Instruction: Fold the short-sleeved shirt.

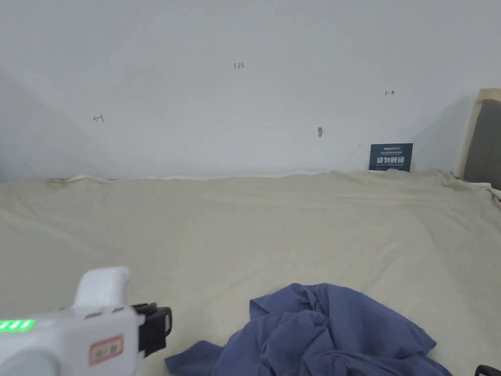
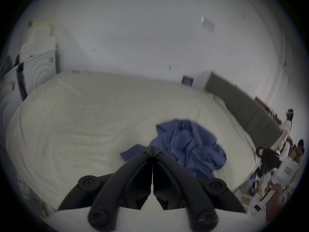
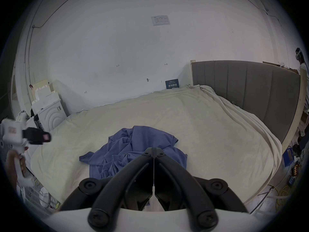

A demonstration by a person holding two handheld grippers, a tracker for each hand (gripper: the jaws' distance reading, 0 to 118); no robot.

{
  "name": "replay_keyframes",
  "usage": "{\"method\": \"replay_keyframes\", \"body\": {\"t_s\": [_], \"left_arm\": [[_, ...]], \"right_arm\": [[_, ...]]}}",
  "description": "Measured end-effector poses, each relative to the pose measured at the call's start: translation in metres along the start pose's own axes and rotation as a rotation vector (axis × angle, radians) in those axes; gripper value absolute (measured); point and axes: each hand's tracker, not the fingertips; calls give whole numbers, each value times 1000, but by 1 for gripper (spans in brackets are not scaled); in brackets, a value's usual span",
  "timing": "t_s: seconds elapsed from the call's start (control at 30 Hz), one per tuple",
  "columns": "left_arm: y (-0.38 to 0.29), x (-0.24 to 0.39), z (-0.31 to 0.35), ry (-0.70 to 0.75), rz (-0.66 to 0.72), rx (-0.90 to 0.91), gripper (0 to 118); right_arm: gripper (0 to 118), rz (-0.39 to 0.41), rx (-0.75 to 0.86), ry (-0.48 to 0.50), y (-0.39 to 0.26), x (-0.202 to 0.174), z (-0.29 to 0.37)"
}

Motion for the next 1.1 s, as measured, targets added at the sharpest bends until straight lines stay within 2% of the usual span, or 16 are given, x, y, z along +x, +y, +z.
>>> {"method": "replay_keyframes", "body": {"t_s": [0.1, 0.13, 0.17, 0.2, 0.23, 0.27, 0.3, 0.4, 0.53, 0.63, 0.7, 0.73, 0.77, 0.8, 1.0, 1.1], "left_arm": [[18, -8, -72, -21, -6, -233, 3], [20, -10, -93, 1, -2, -258, 20], [21, -14, -114, 20, 7, -296, 60], [20, -19, -132, 38, 26, -313, 87], [14, -19, -136, 68, 43, -309, 98], [12, -21, -148, 84, 45, -299, 98], [9, -24, -161, 72, 39, -304, 118], [4, -40, -197, 178, 42, -404, 118], [-10, -43, -222, 124, 87, -536, 118], [-17, -39, -225, 147, -28, -516, 108], [-20, -28, -215, 177, -153, -509, 83], [-18, -22, -206, 179, -196, -483, 58], [-22, -13, -197, 143, -206, -457, 17], [-23, -7, -189, 129, -206, -461, 3], [-30, 7, -166, -20, -182, -432, 3], [-38, 8, -151, -49, -109, -353, 3]], "right_arm": [[1, 1, -19, 8, -1, 1, -6], [1, 0, -25, 7, -3, 2, -8], [1, -2, -33, 8, -5, 2, -10], [1, -4, -44, 8, -8, 2, -13], [1, -6, -55, 7, -10, 3, -15], [1, -8, -63, 7, -12, 3, -18], [1, -9, -73, 7, -15, 4, -20], [1, -7, -100, 5, -21, 5, -29], [1, -46, -146, -2, -33, 5, -41], [1, -67, -174, 25, -39, 2, -46], [1, -55, -180, 20, -43, -3, -49], [1, -53, -181, 20, -45, -3, -50], [1, -52, -182, 25, -44, -3, -52], [1, -51, -179, 31, -43, -3, -53], [1, -3, -103, 48, -5, -3, -80], [0, 97, -29, 89, 45, -4, -115]]}}
